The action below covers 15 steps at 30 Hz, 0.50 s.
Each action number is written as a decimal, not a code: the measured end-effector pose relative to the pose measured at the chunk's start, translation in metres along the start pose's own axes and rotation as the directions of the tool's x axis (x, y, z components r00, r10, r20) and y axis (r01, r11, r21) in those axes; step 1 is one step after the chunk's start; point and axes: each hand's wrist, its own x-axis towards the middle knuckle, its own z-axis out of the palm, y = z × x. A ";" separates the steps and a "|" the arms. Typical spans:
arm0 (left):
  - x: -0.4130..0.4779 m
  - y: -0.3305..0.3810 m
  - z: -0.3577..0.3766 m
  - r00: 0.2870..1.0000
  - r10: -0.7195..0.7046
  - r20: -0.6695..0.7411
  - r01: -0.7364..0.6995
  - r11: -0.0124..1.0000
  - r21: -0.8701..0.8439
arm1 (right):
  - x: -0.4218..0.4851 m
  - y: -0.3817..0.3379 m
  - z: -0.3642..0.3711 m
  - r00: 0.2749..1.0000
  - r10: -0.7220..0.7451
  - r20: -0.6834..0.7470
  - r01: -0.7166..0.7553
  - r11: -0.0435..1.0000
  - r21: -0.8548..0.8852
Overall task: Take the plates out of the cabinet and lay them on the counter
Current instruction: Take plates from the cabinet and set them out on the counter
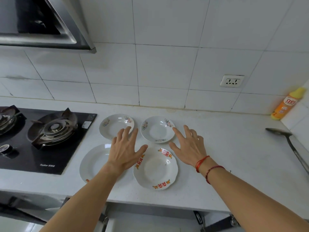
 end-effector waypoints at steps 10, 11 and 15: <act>-0.094 -0.017 -0.022 0.998 0.062 -0.009 -0.062 0.997 -0.034 | -0.106 -0.040 -0.018 0.997 0.072 -0.017 -0.072 0.997 -0.034; -0.106 -0.020 -0.026 0.998 0.068 -0.007 -0.068 0.997 -0.026 | -0.119 -0.045 -0.018 0.997 0.073 -0.020 -0.074 0.997 -0.032; -0.148 -0.027 -0.038 0.996 0.083 0.014 -0.083 0.996 -0.042 | -0.169 -0.061 -0.024 0.995 0.092 -0.030 -0.093 0.995 -0.041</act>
